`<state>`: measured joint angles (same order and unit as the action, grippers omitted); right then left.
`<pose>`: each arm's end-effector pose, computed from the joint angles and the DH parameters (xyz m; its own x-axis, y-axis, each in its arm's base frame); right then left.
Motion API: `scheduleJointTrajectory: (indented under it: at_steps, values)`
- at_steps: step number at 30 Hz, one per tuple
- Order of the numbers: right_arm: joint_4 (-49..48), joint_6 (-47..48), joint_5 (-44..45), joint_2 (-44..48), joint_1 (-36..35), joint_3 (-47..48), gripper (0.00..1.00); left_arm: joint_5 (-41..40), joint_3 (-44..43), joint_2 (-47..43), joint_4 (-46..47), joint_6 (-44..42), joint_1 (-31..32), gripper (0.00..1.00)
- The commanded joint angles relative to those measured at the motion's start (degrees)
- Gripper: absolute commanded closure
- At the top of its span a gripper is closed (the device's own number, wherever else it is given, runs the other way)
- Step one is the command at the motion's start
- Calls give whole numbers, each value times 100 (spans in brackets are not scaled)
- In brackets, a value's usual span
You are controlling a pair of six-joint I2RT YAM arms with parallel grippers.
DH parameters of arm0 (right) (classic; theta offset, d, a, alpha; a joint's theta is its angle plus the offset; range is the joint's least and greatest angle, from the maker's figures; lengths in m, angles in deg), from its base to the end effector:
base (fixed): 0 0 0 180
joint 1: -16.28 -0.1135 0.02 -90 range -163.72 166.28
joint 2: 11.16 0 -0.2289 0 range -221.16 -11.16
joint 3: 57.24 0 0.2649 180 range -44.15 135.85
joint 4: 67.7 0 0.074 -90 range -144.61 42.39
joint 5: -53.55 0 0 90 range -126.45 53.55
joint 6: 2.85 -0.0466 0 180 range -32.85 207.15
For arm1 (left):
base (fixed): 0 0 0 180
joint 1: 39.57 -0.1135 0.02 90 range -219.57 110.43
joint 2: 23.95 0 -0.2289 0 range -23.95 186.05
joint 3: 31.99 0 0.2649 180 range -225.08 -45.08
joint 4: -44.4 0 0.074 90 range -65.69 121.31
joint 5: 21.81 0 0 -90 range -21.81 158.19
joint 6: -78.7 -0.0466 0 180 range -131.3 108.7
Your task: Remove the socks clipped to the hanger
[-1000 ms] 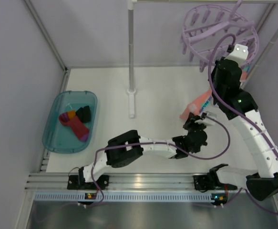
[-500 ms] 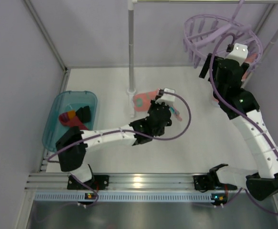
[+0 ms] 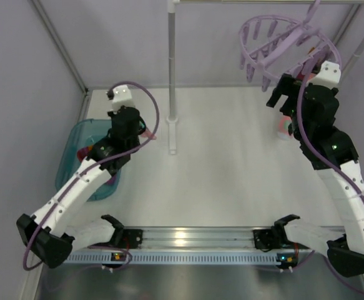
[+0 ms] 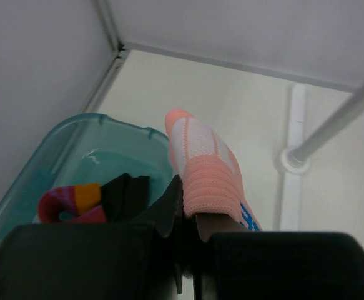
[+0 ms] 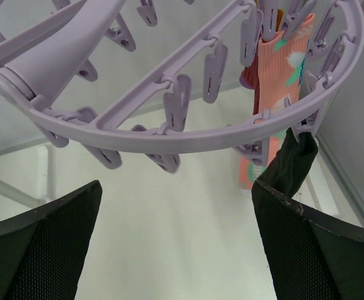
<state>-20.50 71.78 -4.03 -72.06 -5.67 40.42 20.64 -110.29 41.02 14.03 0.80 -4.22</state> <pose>0.2249 0.0637 0.4515 -0.1161 0.1944 -0.9740 0.2118 0.9629 0.1670 0.2497 -0.1350 0.3511 -0.1949 -0.0352 -0.9802 -0.2309 0.9729 0.0110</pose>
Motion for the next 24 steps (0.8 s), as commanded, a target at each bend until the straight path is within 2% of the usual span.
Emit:
scheduleJointTrajectory:
  at_steps: [1,4,6,10,14,15,16,17,18,19,24]
  values:
    - [114,-88,-289,52,51,174,1,779,-27,-274,-741,293,-1052,100]
    - [122,-97,-351,35,51,138,0,923,-18,-187,-1058,381,-1914,100]
    - [131,-80,-368,52,51,129,1,1028,174,-143,-1154,547,-2233,100]
    - [131,-71,-395,158,42,42,1,1695,535,-64,-1164,951,-3339,100]
    - [193,-141,-500,254,42,-2,1,1899,667,392,-1137,1215,-3500,100]
    - [228,-150,-535,254,42,50,1,1829,641,507,-1155,1259,-3492,88]
    - [341,-150,-614,246,51,94,1,1837,659,569,-1172,1390,-3500,40]
    - [420,-167,-641,237,51,138,0,1889,676,613,-1173,1435,-3492,21]
    - [517,-211,-650,237,51,234,0,1942,676,613,-1173,1462,-3491,7]
    - [588,-229,-685,237,42,278,1,1995,685,596,-1173,1540,-3491,2]
    - [1000,-360,-720,334,42,524,1,2232,554,192,-1173,1726,-3491,2]
